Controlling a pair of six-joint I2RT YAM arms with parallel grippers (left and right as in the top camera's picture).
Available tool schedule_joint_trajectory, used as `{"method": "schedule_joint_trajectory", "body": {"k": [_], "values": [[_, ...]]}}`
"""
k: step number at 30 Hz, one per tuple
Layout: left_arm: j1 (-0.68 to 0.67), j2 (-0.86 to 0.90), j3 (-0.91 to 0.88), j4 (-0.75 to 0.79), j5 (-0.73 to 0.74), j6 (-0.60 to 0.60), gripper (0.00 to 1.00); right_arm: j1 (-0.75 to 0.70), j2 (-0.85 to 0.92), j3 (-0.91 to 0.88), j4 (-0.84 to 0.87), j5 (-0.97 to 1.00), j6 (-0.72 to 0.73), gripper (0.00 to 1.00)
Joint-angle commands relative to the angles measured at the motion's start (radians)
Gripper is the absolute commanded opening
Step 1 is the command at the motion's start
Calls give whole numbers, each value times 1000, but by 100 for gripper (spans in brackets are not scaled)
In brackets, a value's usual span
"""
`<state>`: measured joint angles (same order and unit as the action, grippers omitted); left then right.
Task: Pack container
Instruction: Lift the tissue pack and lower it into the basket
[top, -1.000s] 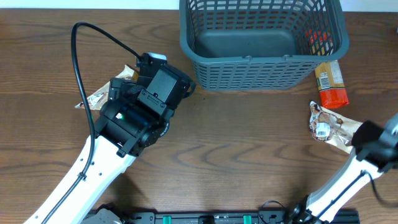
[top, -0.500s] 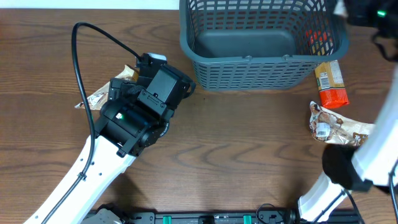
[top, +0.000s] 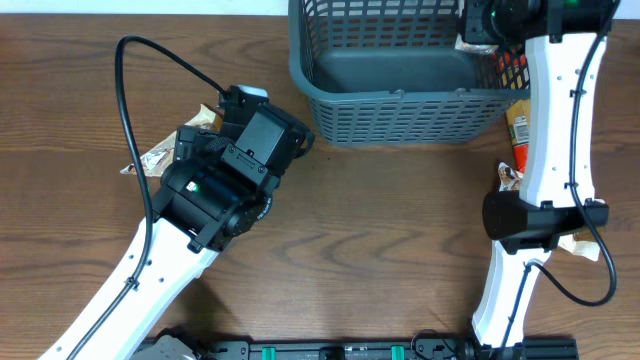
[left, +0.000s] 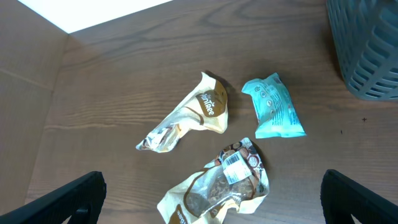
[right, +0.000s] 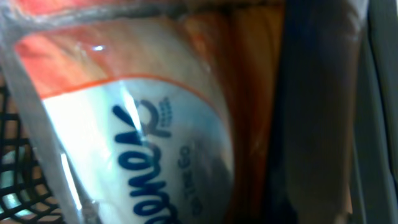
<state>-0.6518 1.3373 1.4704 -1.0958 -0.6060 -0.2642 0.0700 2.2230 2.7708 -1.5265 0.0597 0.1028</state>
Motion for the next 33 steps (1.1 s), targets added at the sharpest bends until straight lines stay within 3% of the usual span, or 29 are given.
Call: {"method": "schedule_joint_trajectory", "body": {"k": [1, 18, 21, 24, 29, 30, 33], "values": [[1, 2, 13, -3, -16, 2, 99, -10, 30, 2, 7, 43, 16, 1], [1, 2, 13, -3, -16, 2, 99, -23, 141, -7, -9, 49, 13, 2], [1, 2, 13, -3, -16, 2, 99, -23, 141, -7, -11, 48, 13, 14], [1, 2, 13, -3, -16, 2, 99, -23, 141, -7, -27, 48, 13, 35], [1, 2, 13, -3, -16, 2, 99, -23, 141, -7, -37, 49, 13, 61], [1, 2, 13, -3, -16, 2, 99, -24, 141, -7, -36, 49, 13, 71], [1, 2, 13, -3, -16, 2, 99, -24, 141, -7, -35, 49, 13, 76]]}}
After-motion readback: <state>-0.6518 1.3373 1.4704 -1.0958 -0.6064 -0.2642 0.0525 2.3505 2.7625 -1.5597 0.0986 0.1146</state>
